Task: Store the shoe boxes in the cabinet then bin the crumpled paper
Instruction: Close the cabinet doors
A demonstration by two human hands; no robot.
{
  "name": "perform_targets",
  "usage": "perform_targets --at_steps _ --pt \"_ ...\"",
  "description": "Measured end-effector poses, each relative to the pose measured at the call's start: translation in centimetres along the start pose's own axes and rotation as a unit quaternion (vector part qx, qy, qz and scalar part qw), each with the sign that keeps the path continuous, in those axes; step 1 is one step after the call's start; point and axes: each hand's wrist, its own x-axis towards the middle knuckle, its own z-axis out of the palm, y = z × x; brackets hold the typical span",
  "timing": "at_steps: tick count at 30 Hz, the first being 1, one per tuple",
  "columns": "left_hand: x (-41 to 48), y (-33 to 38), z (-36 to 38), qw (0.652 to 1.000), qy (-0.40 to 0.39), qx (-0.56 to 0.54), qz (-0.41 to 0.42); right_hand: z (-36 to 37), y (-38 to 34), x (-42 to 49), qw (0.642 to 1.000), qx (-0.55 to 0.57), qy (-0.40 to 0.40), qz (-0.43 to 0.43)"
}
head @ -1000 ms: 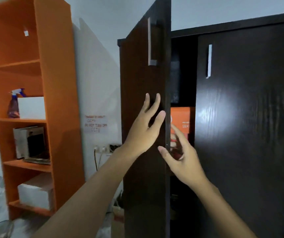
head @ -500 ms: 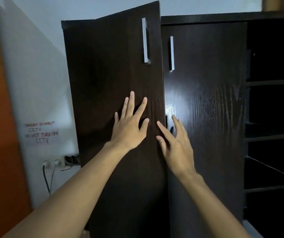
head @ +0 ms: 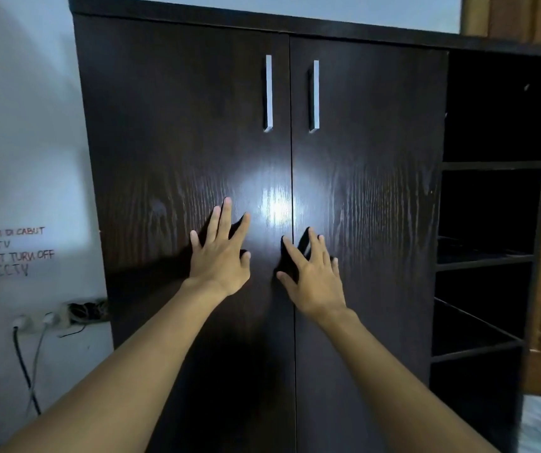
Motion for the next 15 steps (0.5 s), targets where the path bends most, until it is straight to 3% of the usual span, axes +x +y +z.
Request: perform_targets --at_steps 7,11,15 --pt "-0.2 0.5 0.1 1.0 0.005 -0.02 0.004 -0.7 0.8 -1.3 1.0 0.028 -0.003 -0.003" --pt "-2.0 4.1 0.9 0.991 0.054 -0.124 0.019 -2.9 2.6 -4.3 0.999 0.022 0.003 0.022" --pt "-4.1 8.4 3.4 0.968 -0.021 -0.245 0.057 -4.2 6.0 -7.9 0.997 0.012 -0.006 0.076"
